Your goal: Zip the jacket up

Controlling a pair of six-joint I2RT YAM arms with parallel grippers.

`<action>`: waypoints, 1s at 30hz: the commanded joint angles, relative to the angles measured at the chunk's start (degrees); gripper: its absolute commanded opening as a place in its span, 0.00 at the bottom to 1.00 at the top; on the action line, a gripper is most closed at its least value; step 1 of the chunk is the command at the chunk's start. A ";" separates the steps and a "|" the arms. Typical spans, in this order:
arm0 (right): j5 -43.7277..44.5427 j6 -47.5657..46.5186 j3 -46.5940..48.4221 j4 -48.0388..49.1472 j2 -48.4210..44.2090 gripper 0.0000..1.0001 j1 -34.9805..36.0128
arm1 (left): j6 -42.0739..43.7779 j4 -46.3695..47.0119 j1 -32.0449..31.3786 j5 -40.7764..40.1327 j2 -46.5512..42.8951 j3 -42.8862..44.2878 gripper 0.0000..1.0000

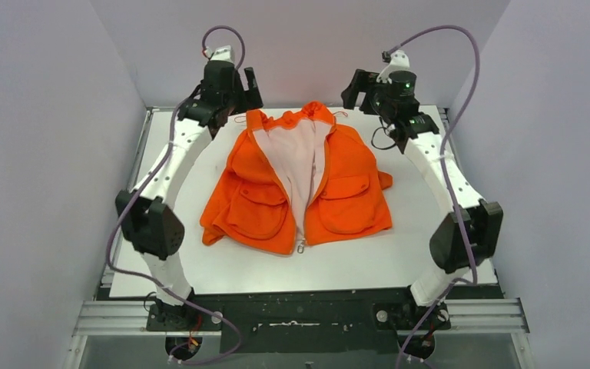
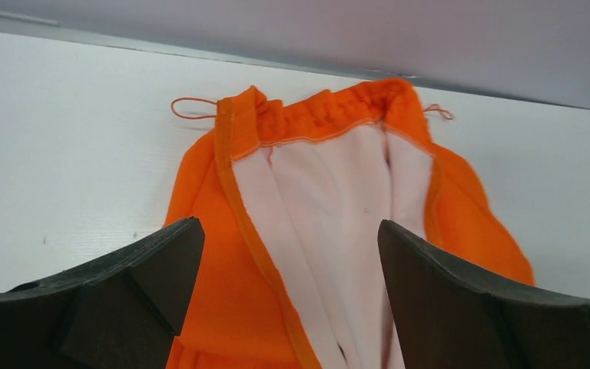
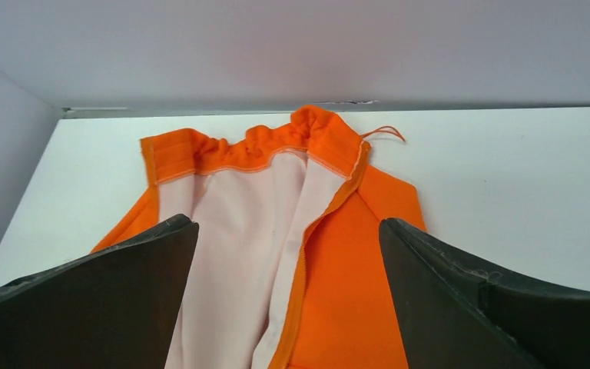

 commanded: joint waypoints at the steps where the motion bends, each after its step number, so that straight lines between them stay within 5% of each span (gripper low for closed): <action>1: -1.36 -0.36 -9.00 3.97 -9.08 0.92 1.31 | -2.18 6.91 -1.86 4.12 -11.76 -11.37 0.85; 6: -0.12 -0.43 -21.09 3.64 -18.94 0.93 4.87 | -6.17 10.58 -6.18 5.84 -20.74 -26.78 0.81; 16: 12.21 3.02 -40.79 0.90 -33.31 0.92 21.01 | -7.33 4.11 -19.84 -5.16 -34.13 -44.28 0.81; 30: 19.37 11.06 -51.33 -2.46 -39.08 0.88 32.88 | -16.58 4.72 -34.59 -5.41 -42.01 -62.06 0.78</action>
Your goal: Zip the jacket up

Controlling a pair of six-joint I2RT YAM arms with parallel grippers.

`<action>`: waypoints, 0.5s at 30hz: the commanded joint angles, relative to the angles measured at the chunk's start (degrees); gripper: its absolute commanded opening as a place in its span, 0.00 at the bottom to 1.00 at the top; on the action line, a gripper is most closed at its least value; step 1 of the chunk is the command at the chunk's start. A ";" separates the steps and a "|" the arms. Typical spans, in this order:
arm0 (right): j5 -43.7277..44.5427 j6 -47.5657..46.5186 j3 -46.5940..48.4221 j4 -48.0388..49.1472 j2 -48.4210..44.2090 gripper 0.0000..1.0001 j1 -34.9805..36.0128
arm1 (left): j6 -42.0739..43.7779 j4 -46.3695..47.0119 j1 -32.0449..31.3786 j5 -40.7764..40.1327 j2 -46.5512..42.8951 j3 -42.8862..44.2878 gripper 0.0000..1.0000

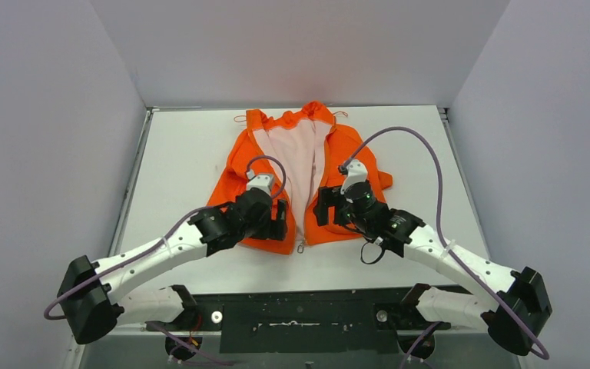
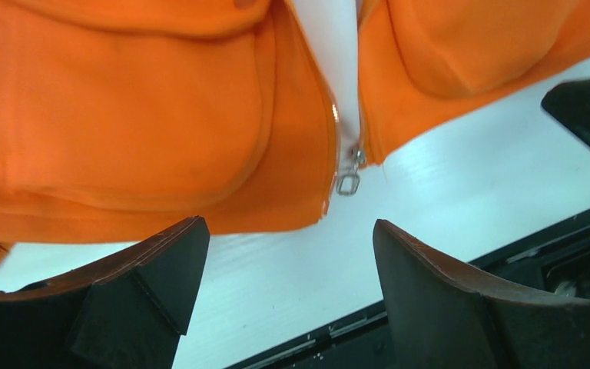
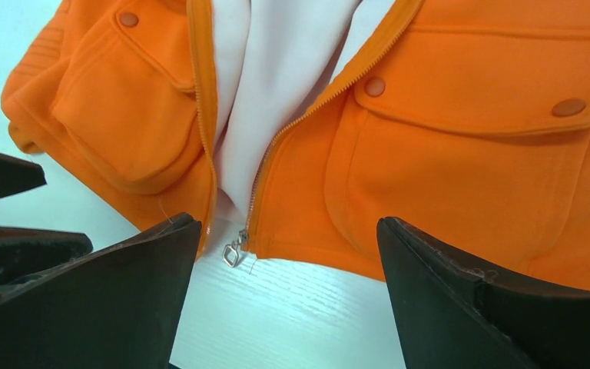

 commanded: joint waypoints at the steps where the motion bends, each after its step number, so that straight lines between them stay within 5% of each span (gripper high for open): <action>1: 3.89 3.09 -1.95 0.90 -1.44 0.88 1.99 | -3.93 3.23 -3.75 -1.68 1.08 -2.42 0.78; 15: 4.69 6.33 -8.35 0.99 -2.57 0.86 3.01 | -3.64 8.26 -4.74 -3.73 13.03 -4.18 0.75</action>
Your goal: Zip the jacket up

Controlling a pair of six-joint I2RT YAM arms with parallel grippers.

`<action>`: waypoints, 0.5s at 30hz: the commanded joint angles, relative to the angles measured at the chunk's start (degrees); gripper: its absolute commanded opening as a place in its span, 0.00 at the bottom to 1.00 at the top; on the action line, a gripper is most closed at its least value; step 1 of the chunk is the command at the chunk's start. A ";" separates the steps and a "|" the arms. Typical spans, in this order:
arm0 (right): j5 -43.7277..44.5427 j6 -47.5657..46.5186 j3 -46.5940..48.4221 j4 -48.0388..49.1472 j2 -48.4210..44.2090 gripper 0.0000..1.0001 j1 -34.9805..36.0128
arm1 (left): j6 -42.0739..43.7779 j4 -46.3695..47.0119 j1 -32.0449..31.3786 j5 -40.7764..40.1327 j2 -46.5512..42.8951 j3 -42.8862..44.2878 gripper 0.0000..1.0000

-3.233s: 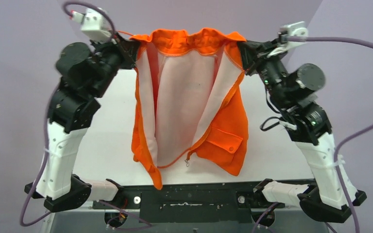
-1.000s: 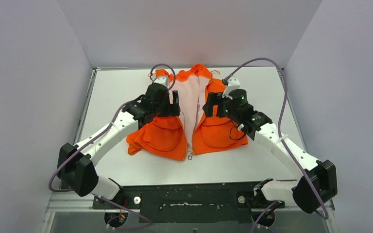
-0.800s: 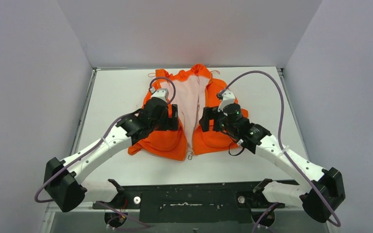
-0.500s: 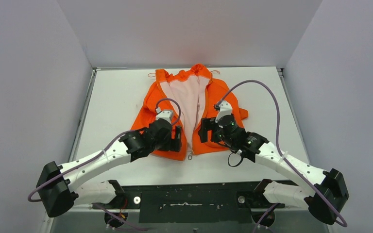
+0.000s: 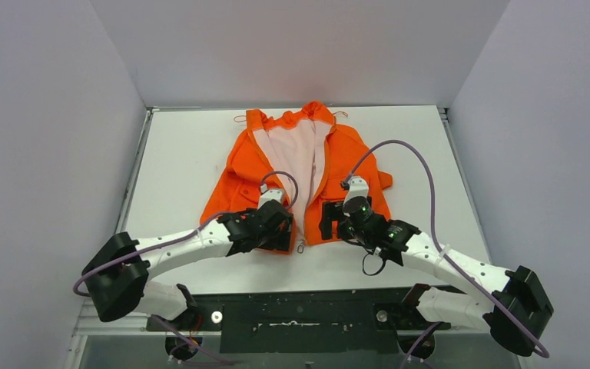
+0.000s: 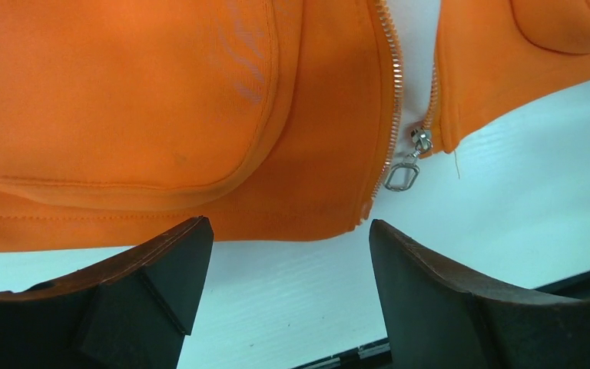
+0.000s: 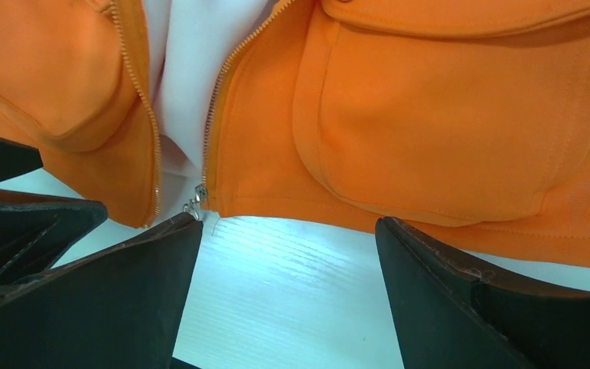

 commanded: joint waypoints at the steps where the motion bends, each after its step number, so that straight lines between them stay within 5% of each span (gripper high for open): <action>1: 2.13 1.97 -0.73 1.75 -1.75 0.86 0.67 | 0.00 4.69 -0.13 -1.92 3.68 1.55 0.74; 15: 2.58 2.86 -2.14 1.21 -3.05 0.85 1.11 | 0.04 7.87 -0.13 1.35 12.75 3.02 0.60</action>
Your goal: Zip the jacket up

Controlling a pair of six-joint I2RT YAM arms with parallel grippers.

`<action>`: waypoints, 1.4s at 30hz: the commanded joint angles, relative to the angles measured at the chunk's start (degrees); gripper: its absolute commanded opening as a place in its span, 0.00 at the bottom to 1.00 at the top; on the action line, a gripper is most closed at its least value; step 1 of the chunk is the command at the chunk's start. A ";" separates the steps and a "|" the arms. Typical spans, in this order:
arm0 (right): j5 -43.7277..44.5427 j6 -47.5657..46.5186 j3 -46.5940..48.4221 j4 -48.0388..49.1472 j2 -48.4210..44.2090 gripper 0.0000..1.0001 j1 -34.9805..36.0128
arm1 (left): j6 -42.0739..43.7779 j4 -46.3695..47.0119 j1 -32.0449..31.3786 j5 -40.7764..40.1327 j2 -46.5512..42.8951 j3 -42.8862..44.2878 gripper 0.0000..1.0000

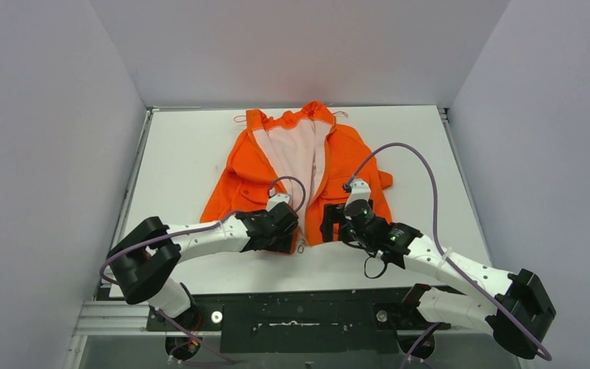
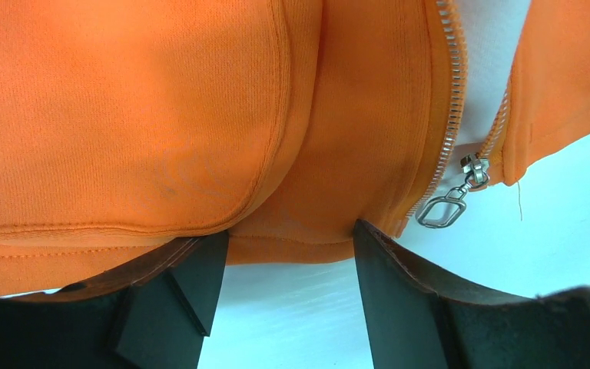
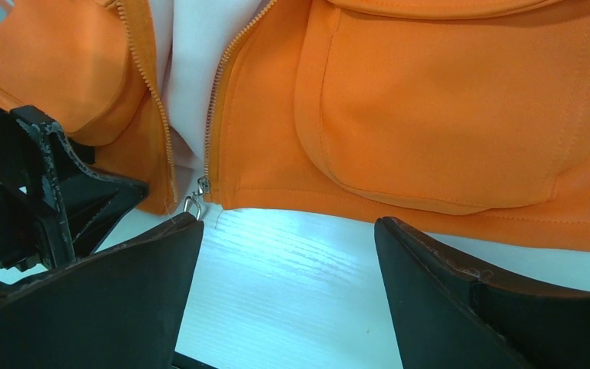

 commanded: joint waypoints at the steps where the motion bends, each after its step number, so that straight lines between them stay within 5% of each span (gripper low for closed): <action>1: 2.33 0.98 -0.28 1.56 -1.41 0.85 0.63 | -0.41 4.17 -0.13 1.98 1.83 1.73 0.59; 22: 2.92 1.27 -0.46 1.24 -1.98 0.87 0.96 | -3.73 0.46 -5.31 -1.17 -1.10 6.08 0.65; 42: 3.32 1.83 -0.75 0.00 -3.85 0.87 1.47 | -5.89 0.09 -5.29 -6.39 5.64 5.62 0.64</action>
